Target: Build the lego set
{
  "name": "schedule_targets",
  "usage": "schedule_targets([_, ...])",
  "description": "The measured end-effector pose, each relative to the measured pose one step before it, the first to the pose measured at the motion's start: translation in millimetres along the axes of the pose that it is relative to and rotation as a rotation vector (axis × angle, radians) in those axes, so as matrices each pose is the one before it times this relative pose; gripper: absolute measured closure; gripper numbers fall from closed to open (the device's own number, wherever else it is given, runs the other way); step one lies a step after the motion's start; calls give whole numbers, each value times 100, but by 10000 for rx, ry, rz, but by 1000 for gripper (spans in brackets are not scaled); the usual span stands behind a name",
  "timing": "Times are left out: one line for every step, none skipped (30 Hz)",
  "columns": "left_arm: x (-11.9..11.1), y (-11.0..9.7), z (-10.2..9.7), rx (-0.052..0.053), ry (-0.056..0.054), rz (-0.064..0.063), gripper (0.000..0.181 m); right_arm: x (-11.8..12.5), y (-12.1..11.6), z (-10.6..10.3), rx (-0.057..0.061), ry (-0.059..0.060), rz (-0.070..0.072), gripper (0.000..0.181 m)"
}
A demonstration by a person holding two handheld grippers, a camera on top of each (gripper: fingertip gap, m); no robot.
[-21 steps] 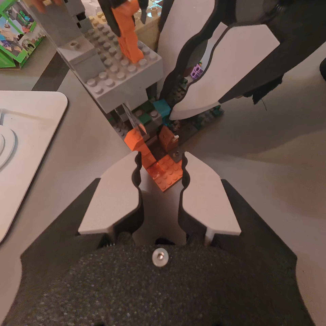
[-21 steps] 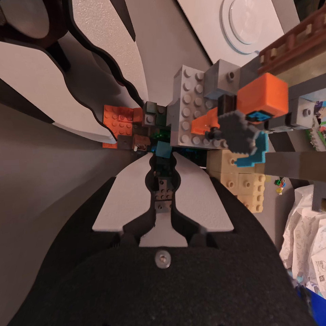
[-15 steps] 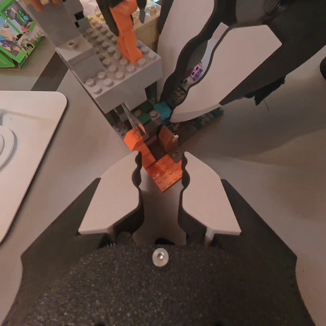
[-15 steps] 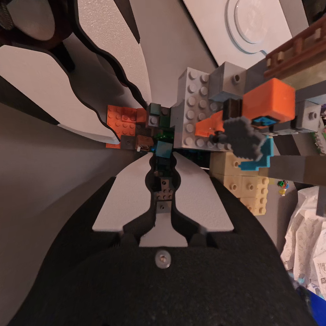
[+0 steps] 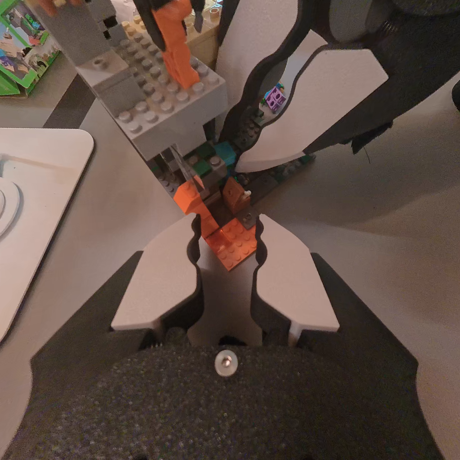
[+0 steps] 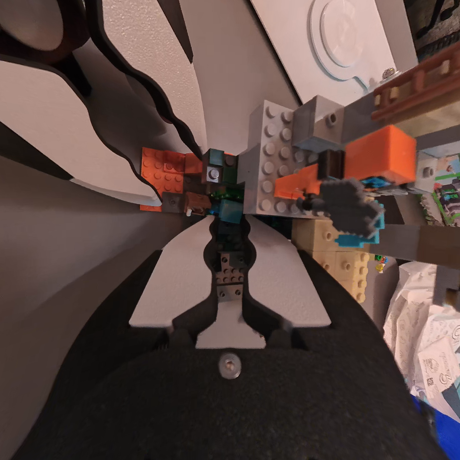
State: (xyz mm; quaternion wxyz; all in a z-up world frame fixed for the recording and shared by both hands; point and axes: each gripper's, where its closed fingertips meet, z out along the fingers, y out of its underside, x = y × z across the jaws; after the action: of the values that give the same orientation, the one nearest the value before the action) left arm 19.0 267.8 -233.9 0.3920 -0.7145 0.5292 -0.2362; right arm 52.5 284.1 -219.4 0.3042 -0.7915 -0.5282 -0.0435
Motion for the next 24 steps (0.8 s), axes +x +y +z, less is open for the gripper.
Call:
schedule_targets([2,-24,9,7,2,-8,140,74,-69,-30,20,49,6,164])
schedule_targets([19,-9,7,3,4,-1,140,98,-48,-15,0,58,-5,164])
schedule_targets([20,-7,6,2,7,3,140,43,-33,5,0,29,-10,165])
schedule_targets([1,-2,8,-6,-10,3,140,3,-15,36,-16,11,-8,165])
schedule_targets([1,-3,3,-1,-8,2,140,35,3,44,-6,37,-29,165])
schedule_targets([39,15,23,-11,16,4,140,41,6,27,-10,44,-30,165])
schedule_targets([32,2,15,-6,2,12,140,21,6,21,-15,32,-7,165])
schedule_targets([32,8,12,-10,2,13,140,0,7,8,-11,17,-4,165])
schedule_targets([43,-13,18,-4,7,9,140,4,2,8,-14,7,0,165])
schedule_targets([30,-4,21,-2,4,6,140,3,7,-2,-14,0,1,165])
schedule_targets([33,-27,13,3,5,2,140,-3,3,12,-16,-2,5,165])
schedule_targets([44,-24,26,2,10,1,140,5,9,-4,-15,7,-24,165])
schedule_targets([48,-15,19,-3,10,9,140,1,0,9,-11,9,-26,165])
schedule_targets([41,-2,22,-7,7,15,140,1,9,13,-7,0,-20,165])
schedule_targets([22,3,15,-6,-7,10,140,11,-2,21,-8,-10,-11,165])
schedule_targets([21,12,14,-15,5,7,140,-3,-3,5,-15,-13,-9,165])
schedule_targets([0,7,8,-3,-7,7,140,3,-1,5,-25,-12,-11,165])
schedule_targets([3,-15,-7,7,-11,1,140,-11,-1,3,-17,-23,-16,165])
schedule_targets([-26,-35,-31,27,-19,-6,141,0,-16,19,0,-25,-18,165])
schedule_targets([-26,-54,-48,37,-12,-19,141,19,-11,24,7,-14,-1,165])
schedule_targets([-32,-39,-44,31,-15,-27,141,2,-5,15,-2,-16,2,165])
schedule_targets([-54,-29,-49,25,-14,-27,141,-1,-4,3,-21,-21,2,166])
schedule_targets([-76,-17,-48,23,-36,-21,141,0,28,-10,-32,-20,-21,165])
schedule_targets([-94,-7,-51,14,-39,-15,142,-8,8,-3,-15,-19,-17,165])
